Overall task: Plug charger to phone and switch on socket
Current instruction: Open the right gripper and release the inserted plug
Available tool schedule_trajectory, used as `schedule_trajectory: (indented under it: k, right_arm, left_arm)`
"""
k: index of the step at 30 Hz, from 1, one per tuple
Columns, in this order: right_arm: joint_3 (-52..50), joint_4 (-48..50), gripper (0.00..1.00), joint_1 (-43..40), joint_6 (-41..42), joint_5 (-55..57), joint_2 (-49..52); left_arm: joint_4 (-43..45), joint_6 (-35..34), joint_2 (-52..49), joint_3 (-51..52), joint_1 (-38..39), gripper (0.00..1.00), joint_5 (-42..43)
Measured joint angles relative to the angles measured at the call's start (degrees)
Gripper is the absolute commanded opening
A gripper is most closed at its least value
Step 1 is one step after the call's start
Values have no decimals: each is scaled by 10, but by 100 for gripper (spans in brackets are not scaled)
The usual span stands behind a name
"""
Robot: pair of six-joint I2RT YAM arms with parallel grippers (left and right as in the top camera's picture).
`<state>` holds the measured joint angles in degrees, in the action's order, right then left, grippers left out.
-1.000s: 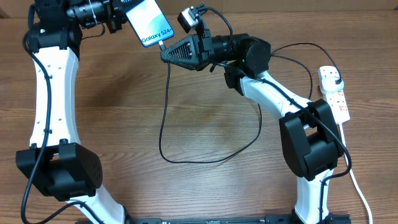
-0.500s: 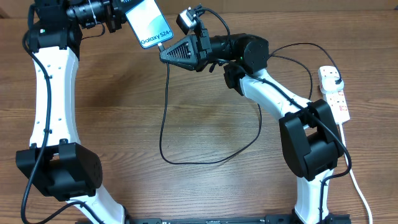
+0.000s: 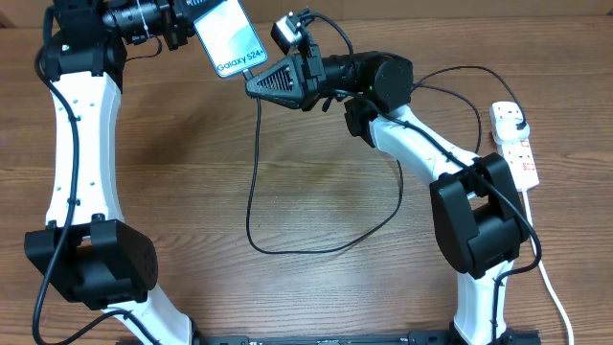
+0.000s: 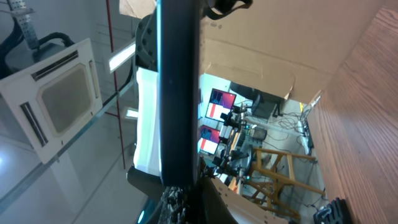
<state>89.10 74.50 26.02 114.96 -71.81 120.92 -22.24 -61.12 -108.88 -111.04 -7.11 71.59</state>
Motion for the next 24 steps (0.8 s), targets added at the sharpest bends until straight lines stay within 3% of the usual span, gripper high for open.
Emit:
schedule_trajectory:
  k: [5, 24]
  right_arm:
    - [0, -42, 4, 1, -26, -8, 0]
    - [0, -58, 4, 3, -44, -24, 0]
  left_arm:
    - [3, 12, -2, 0, -1, 11, 0]
    - [0, 46, -5, 0, 6, 13, 9]
